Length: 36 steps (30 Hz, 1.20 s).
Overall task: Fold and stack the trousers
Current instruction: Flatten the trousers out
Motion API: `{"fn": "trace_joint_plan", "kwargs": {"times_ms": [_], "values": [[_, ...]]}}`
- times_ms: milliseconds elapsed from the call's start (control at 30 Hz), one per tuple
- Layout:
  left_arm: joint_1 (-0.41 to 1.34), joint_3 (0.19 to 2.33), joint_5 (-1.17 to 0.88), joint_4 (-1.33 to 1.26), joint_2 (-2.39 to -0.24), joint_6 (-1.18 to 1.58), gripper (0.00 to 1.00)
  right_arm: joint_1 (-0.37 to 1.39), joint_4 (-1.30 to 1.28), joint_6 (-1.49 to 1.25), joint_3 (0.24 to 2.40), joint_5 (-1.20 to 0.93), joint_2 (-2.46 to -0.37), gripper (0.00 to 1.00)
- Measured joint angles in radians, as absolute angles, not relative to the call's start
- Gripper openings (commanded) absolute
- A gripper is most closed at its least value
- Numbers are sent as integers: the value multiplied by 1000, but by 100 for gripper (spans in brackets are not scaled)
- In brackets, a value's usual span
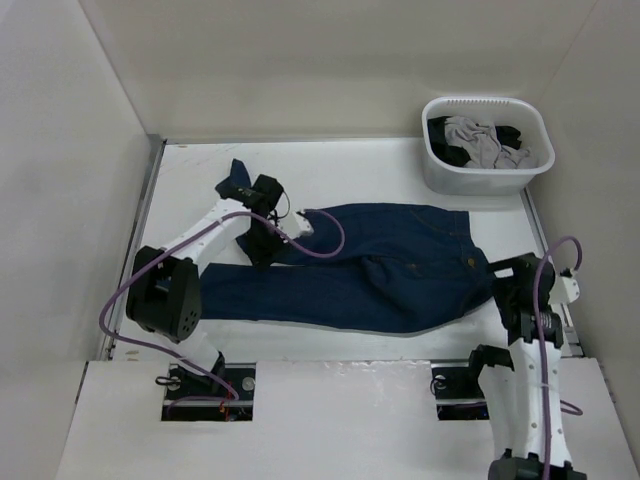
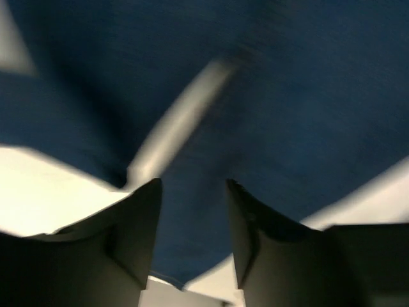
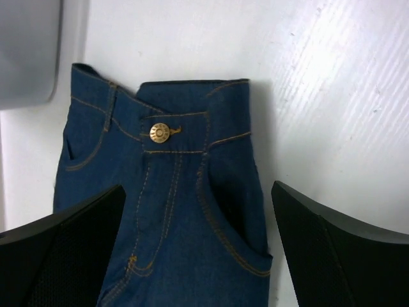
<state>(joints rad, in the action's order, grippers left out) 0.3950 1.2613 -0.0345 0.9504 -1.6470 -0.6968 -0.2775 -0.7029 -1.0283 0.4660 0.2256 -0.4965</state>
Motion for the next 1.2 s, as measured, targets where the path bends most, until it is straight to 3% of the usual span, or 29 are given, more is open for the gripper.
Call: {"fn": "trace_joint_plan", "kwargs": {"times_ms": [100,200,367,567,800,1200], "values": [[370,1258,-114,1060,-1637,-701,55,-158,-721,-979,575,319,-582,100],[229,1362,-191,1083,-1645,-653,61,50,-657,-854,727,421,-747,100],[-57,1677,-237,867,-1740,-461,62,280,-456,-657,883,503,-1029,100],[-128,1941,-243,703,-2046,-315,64,281,-297,-562,926,477,-1254,100],[-47,1993,-294,579,-2321,-159,64,248,-231,-537,973,403,-1440,100],[-25,2014,-186,376,-2366,-65,66,244,-216,-538,973,381,-1454,100]]}}
